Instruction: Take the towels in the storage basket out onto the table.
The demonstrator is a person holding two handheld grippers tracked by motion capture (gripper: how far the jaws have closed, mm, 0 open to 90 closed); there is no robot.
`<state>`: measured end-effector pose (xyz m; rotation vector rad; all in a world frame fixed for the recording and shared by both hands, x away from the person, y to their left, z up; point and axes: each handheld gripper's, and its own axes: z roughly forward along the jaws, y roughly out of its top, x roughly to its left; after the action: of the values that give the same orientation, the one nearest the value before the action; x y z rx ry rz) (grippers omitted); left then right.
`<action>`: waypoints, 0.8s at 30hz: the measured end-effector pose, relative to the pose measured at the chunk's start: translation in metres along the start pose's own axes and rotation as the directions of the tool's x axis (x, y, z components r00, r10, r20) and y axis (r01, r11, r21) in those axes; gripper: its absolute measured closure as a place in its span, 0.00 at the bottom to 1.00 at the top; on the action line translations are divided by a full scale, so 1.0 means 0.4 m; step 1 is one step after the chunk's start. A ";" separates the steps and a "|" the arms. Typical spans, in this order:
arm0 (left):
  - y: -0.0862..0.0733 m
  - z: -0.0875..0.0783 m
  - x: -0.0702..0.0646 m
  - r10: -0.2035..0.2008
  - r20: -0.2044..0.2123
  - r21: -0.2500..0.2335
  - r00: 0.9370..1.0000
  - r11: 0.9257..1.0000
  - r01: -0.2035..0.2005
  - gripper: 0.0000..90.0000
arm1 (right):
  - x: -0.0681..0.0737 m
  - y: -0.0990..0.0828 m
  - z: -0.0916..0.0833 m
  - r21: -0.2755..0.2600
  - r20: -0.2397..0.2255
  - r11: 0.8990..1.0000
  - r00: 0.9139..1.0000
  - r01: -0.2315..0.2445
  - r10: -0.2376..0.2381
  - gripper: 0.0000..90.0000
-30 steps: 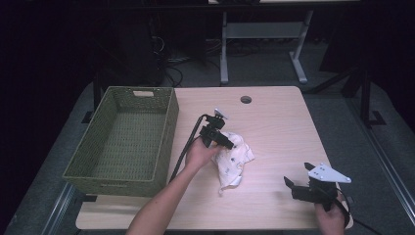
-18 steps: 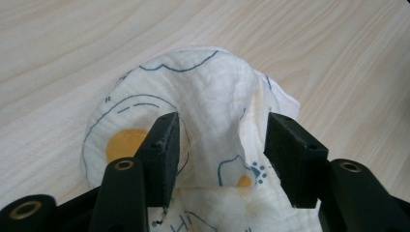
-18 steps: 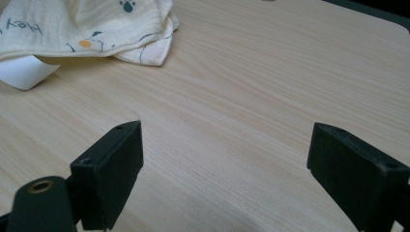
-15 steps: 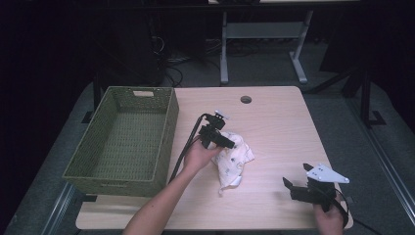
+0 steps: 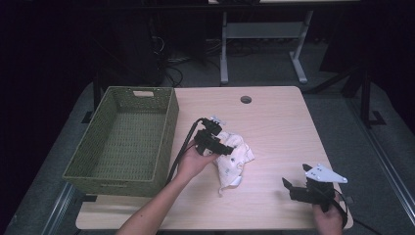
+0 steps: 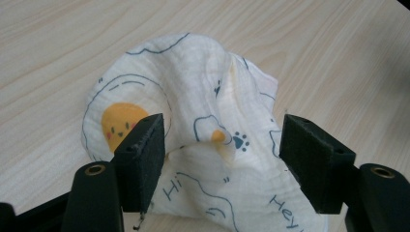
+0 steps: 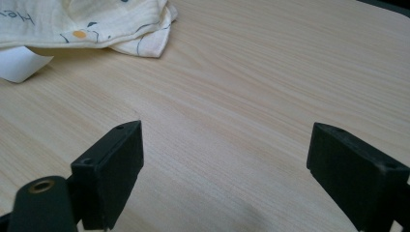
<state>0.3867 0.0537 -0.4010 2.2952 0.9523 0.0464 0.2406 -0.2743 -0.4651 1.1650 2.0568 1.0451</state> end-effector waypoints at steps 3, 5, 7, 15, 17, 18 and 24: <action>-0.006 -0.005 -0.001 -0.006 0.004 -0.013 1.000 1.000 0.006 0.36 | 0.000 0.000 -0.001 -0.001 -0.001 1.000 1.000 0.002 -0.002 0.14; -0.010 -0.009 -0.003 -0.007 0.007 -0.024 1.000 1.000 0.007 0.35 | -0.001 -0.001 -0.001 -0.001 0.001 1.000 1.000 0.000 0.000 0.14; -0.017 -0.014 -0.006 -0.009 0.020 -0.030 1.000 0.999 0.010 0.35 | -0.003 -0.002 -0.001 0.001 0.004 1.000 1.000 0.002 -0.002 0.14; -0.051 -0.033 -0.026 0.016 0.018 -0.054 1.000 0.998 -0.015 0.34 | -0.003 -0.003 -0.003 -0.002 0.007 1.000 1.000 0.004 -0.004 0.14; -0.063 -0.042 -0.030 0.034 0.012 -0.056 0.999 0.998 -0.033 0.33 | -0.002 -0.003 -0.004 -0.003 0.008 1.000 1.000 -0.002 0.002 0.14; -0.065 -0.043 -0.030 0.029 0.012 -0.058 1.000 0.998 -0.028 0.33 | -0.002 -0.003 -0.004 -0.003 0.007 1.000 1.000 0.000 0.000 0.14; -0.093 -0.055 -0.032 0.029 0.018 -0.069 0.999 0.997 -0.028 0.31 | -0.001 -0.003 -0.001 0.002 0.007 1.000 1.000 0.002 -0.002 0.14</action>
<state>0.3484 0.0772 -0.4024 2.2422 0.8944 0.0680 0.2399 -0.2751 -0.4659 1.1659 2.0535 1.0365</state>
